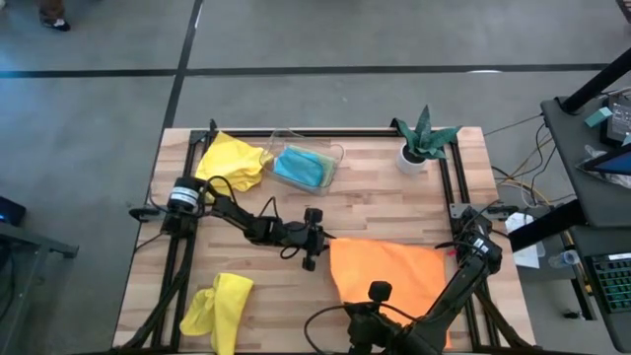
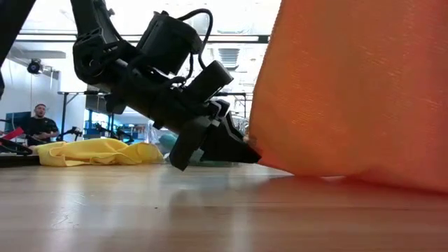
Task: Fold microfiber towels
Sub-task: Fold the orange towel
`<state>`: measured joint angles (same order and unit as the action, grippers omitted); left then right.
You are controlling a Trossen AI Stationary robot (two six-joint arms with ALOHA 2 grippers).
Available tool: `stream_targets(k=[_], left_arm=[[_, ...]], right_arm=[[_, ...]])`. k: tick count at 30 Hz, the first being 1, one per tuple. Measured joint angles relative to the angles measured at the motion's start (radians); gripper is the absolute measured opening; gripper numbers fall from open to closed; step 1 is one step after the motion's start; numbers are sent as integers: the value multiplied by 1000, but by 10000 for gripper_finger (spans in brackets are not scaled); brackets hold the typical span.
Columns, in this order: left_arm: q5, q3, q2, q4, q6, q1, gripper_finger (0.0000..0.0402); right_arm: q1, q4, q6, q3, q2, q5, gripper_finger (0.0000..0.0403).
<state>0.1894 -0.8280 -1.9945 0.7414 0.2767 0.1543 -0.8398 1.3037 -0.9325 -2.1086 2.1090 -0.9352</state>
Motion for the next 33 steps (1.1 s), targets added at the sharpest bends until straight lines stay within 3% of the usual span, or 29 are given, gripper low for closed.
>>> stream_targets(k=[2,4,15,33], left_arm=[[1,0,8,-8,2,0,25],[6,0,20,-5,2,0,9],[14,18,265,-168,23,31,0],[308,-14,838,-646,20,262,0]], right_arm=[[0,0,0,0,-1,0,8],[0,1,0,0,-4,0,8],[0,15,16,1,-69,-49,8],[5,33,57,2,-220,-244,8]])
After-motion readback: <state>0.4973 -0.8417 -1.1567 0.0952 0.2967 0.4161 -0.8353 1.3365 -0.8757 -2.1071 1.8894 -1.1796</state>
